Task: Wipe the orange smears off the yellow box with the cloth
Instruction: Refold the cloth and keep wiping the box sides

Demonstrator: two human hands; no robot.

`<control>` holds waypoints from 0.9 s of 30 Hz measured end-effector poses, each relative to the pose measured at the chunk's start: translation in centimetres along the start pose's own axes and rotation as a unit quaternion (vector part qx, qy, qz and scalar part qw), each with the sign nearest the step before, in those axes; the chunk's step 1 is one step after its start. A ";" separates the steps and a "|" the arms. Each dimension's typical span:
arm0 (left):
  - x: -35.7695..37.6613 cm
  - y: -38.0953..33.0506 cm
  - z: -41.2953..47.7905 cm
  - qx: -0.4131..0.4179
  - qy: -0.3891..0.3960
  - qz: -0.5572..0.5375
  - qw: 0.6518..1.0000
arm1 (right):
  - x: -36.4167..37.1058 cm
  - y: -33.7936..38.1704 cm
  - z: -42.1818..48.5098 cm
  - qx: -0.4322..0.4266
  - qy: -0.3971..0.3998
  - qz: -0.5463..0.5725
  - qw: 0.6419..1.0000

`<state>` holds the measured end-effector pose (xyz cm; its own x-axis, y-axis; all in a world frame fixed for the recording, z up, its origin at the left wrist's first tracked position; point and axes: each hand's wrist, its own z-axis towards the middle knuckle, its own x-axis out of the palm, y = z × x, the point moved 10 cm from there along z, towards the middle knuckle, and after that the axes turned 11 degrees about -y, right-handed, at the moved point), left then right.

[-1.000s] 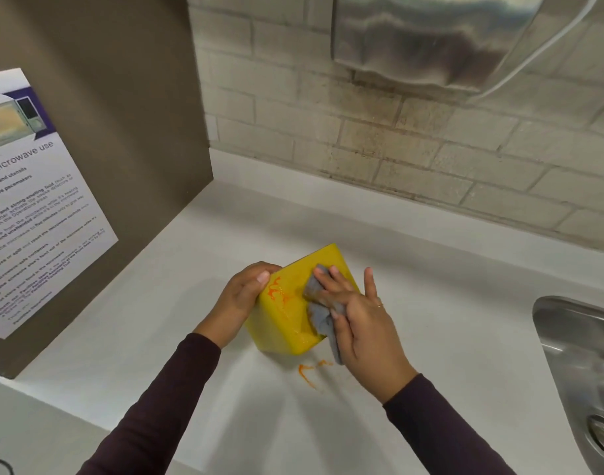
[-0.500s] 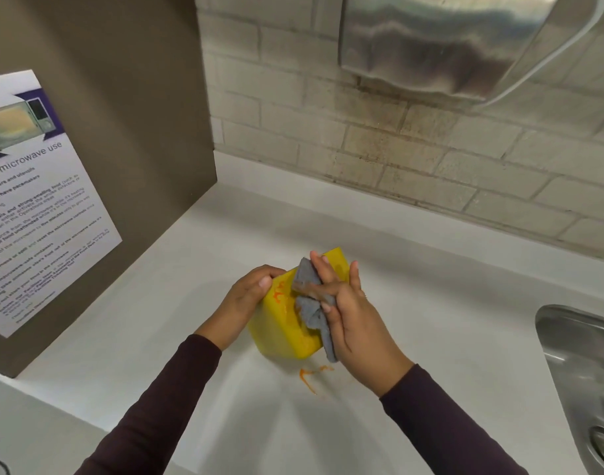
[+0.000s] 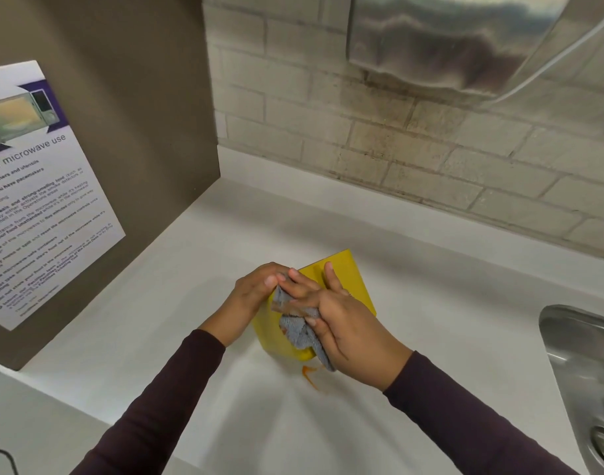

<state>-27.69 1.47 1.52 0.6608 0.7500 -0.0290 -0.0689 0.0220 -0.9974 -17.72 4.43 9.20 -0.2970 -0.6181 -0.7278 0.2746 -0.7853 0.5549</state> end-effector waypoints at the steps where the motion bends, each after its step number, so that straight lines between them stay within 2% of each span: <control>1: 0.0 0.0 0.1 0.002 0.001 0.002 1.000 | 0.0 0.0 0.0 -0.007 0.005 0.000 1.000; 7: -0.7 0.1 0.6 -0.017 -0.007 0.019 1.000 | 0.7 0.0 -0.6 -0.032 0.050 -0.002 0.998; 20: -0.9 0.2 1.0 -0.017 -0.014 0.027 0.999 | 1.2 -0.3 -3.1 -0.018 0.051 0.058 0.997; 27: -0.7 0.4 0.9 -0.030 -0.015 0.044 0.998 | 1.2 -0.7 -5.8 -0.014 0.059 0.046 0.997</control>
<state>-28.88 1.56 1.17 0.6309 0.7671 -0.1165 -0.0806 -0.0846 -0.9932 -13.01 4.46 5.59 -0.1608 -0.6781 -0.7172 0.3221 -0.7229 0.6113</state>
